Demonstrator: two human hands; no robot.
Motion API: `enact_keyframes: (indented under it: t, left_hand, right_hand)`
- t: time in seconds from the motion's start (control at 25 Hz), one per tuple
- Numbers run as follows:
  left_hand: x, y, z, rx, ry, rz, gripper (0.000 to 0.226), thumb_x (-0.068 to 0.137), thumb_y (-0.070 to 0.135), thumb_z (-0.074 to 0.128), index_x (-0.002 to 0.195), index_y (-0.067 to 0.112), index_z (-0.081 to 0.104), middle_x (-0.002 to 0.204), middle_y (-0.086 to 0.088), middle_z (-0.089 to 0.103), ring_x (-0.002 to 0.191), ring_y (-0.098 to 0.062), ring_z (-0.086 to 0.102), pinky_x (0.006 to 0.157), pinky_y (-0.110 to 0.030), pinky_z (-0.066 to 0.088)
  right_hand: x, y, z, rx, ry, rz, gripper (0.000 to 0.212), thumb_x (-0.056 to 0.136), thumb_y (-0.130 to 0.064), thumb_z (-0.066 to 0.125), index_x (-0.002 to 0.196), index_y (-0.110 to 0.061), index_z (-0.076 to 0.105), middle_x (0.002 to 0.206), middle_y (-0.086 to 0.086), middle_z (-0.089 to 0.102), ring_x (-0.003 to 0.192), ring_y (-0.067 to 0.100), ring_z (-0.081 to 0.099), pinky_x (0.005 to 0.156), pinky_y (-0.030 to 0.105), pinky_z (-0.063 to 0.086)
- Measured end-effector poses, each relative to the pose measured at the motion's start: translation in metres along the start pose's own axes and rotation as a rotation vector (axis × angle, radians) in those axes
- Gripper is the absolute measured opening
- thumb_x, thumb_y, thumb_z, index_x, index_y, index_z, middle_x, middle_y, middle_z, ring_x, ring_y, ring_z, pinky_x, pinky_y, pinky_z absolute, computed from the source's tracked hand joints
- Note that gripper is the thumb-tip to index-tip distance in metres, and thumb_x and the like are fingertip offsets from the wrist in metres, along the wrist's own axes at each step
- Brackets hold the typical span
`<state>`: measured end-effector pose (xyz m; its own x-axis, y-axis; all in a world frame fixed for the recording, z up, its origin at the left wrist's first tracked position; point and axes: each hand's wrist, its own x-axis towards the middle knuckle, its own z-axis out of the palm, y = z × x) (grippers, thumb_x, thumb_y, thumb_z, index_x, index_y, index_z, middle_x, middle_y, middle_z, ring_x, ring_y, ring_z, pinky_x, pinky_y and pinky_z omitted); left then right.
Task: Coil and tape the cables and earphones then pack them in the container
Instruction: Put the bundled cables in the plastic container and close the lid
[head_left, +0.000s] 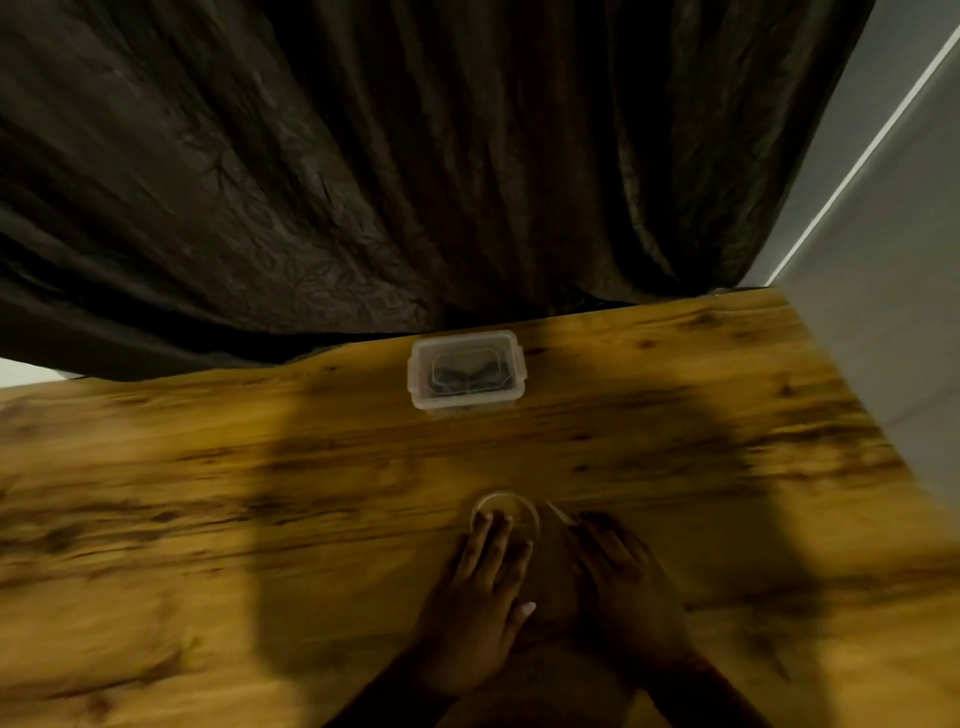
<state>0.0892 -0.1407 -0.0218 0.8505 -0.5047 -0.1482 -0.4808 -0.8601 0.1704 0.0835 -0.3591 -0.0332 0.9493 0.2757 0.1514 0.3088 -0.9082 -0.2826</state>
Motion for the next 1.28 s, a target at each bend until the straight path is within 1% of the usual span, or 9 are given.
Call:
enact_keyframes:
  t: [0.12,0.2,0.44,0.64,0.72,0.84,1.0,1.2,1.28]
  left_hand:
    - [0.033,0.013,0.002,-0.007,-0.076,0.043,0.063,0.100,0.054,0.026,0.155,0.023,0.020,0.165,-0.005,-0.003,0.150,-0.032,-0.013,0.121,-0.050,0.011]
    - [0.063,0.021,-0.001,-0.020,-0.111,0.065,0.063,0.101,0.053,0.022,0.156,0.023,0.010,0.165,-0.005,-0.008,0.148,-0.030,-0.022,0.122,-0.049,0.000]
    - [0.163,0.033,-0.033,-0.097,-0.095,0.030,0.064,0.104,0.041,0.033,0.155,0.026,-0.002,0.164,-0.004,-0.010,0.149,-0.030,-0.017,0.122,-0.046,0.000]
    - [0.212,0.025,-0.055,-0.340,-0.106,-0.144,0.059,0.103,0.028,0.044,0.154,0.009,0.022,0.162,-0.017,0.017,0.149,-0.038,0.014,0.120,-0.048,0.017]
    - [0.230,0.027,-0.059,-0.252,-0.176,-0.231,0.064,0.102,0.034,0.043,0.156,0.013,0.015,0.163,-0.015,0.011,0.150,-0.038,0.010,0.120,-0.050,0.017]
    - [0.249,0.031,-0.063,-0.010,-0.250,-0.276,0.070,0.101,0.048,0.036,0.157,0.021,0.003,0.165,-0.014,-0.003,0.151,-0.037,-0.003,0.118,-0.054,0.009]
    - [0.252,0.024,-0.064,-0.018,-0.234,-0.330,0.079,0.100,0.050,0.039,0.156,0.014,-0.003,0.164,-0.015,-0.005,0.151,-0.036,-0.004,0.119,-0.052,0.012]
    - [0.240,0.030,-0.070,-0.282,-0.170,-0.379,0.069,0.097,0.036,0.052,0.154,0.012,0.020,0.161,-0.018,0.019,0.146,-0.040,0.022,0.113,-0.049,0.026]
    - [0.226,0.028,-0.078,-0.064,-0.083,-0.181,0.053,0.096,0.028,0.052,0.146,0.013,0.040,0.151,-0.017,0.039,0.131,-0.039,0.046,0.099,-0.049,0.042]
  right_hand:
    - [0.010,0.026,-0.008,-0.075,-0.031,0.051,0.069,0.098,-0.053,0.015,0.132,-0.011,0.058,0.133,0.012,0.060,0.123,0.033,0.055,0.095,0.047,0.052]
    - [0.026,0.043,-0.014,-0.109,-0.061,0.171,0.053,0.098,-0.036,0.030,0.132,-0.007,0.060,0.130,0.016,0.062,0.119,0.037,0.059,0.090,0.046,0.054]
    - [0.093,0.085,-0.030,-0.027,-0.164,0.342,0.057,0.094,-0.028,0.054,0.148,-0.014,0.040,0.153,0.012,0.039,0.143,0.033,0.032,0.115,0.045,0.029]
    - [0.146,0.101,-0.039,0.003,-0.111,0.348,0.055,0.096,-0.023,0.047,0.150,-0.017,0.035,0.154,0.008,0.037,0.140,0.034,0.032,0.114,0.045,0.026]
    - [0.162,0.108,-0.032,0.041,-0.140,0.387,0.052,0.099,-0.021,0.045,0.149,-0.015,0.035,0.153,0.008,0.038,0.138,0.033,0.034,0.111,0.028,0.027]
    - [0.182,0.116,-0.029,0.132,-0.227,0.497,0.038,0.099,-0.016,0.048,0.136,-0.008,0.053,0.140,0.015,0.054,0.127,0.030,0.049,0.075,-0.007,0.030]
    - [0.192,0.111,-0.033,0.135,-0.077,0.408,0.038,0.093,-0.015,0.055,0.130,-0.009,0.058,0.140,0.015,0.052,0.130,0.039,0.043,0.106,0.042,0.036]
    - [0.196,0.115,-0.030,0.056,-0.135,0.430,0.048,0.093,-0.027,0.050,0.141,-0.021,0.046,0.150,0.008,0.040,0.136,0.036,0.033,0.108,0.044,0.026]
    - [0.195,0.111,-0.030,-0.035,-0.138,0.411,0.059,0.092,-0.037,0.049,0.148,-0.024,0.035,0.155,0.009,0.030,0.140,0.042,0.026,0.109,0.056,0.023]
